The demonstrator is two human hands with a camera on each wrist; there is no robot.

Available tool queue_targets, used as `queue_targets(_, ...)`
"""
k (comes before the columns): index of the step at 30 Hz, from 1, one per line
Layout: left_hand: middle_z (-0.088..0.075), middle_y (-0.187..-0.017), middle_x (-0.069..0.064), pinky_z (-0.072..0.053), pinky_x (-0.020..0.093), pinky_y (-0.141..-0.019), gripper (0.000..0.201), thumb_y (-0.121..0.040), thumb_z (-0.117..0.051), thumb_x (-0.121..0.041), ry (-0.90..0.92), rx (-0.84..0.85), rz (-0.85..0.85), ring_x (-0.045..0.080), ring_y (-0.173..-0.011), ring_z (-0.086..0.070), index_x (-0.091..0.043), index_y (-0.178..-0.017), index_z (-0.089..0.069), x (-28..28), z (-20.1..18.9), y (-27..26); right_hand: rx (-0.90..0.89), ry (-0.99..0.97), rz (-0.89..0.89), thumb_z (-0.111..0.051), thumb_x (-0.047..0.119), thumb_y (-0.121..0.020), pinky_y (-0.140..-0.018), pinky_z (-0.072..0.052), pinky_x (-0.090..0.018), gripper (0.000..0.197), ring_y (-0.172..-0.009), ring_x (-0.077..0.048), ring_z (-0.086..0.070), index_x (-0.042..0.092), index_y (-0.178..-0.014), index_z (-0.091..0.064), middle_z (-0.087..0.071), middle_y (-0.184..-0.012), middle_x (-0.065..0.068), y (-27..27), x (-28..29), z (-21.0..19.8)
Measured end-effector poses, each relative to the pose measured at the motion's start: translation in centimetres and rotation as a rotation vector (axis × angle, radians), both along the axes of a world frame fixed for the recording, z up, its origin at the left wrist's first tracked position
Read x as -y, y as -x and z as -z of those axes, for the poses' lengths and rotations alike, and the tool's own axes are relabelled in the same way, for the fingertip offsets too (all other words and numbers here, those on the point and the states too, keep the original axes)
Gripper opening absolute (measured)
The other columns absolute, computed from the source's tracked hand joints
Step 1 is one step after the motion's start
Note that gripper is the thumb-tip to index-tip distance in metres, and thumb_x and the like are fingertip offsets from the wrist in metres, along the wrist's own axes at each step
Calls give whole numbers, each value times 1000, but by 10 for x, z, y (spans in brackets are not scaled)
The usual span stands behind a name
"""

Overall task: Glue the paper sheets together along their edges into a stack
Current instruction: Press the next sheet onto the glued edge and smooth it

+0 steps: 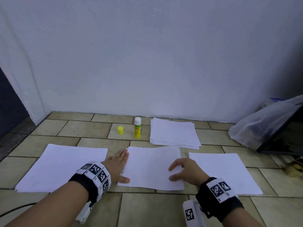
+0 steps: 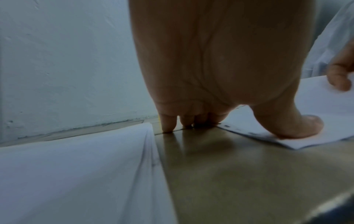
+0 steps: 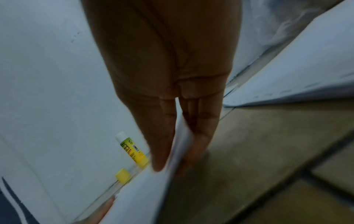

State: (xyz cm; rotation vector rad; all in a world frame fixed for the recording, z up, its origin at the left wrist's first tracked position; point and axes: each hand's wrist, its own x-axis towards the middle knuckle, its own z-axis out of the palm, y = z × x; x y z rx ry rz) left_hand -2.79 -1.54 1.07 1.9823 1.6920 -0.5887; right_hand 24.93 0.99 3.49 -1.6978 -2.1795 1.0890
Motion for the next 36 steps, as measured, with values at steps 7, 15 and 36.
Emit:
queue_targets(7, 27, -157, 9, -1, 42, -120, 96, -96, -40, -57, -10, -3, -33, 20, -146, 21, -2, -149, 18, 1, -1, -5, -41, -32, 73, -74, 14, -76, -83, -53, -32, 27, -93, -27, -64, 39, -80, -64, -67, -102, -13, -10, -4, 2)
queue_targets(15, 23, -158, 8, -3, 41, -119, 81, -101, -30, -51, -38, -29, -34, 18, -147, 19, -5, -151, 15, 1, 1, -6, -159, -93, 135, -63, -2, -81, -64, -39, -7, 31, -81, -3, -56, 25, -94, -70, -64, -105, 4, -36, -15, -7)
queue_targets(36, 11, -160, 15, -12, 38, -120, 93, -96, -49, -47, -79, -160, -55, 27, -148, 9, 0, -151, 9, -10, -3, -21, 295, -136, 285, -54, 1, -88, -93, -41, -25, 29, -116, -26, -55, 10, -112, -68, -59, -127, -8, -14, -152, -14)
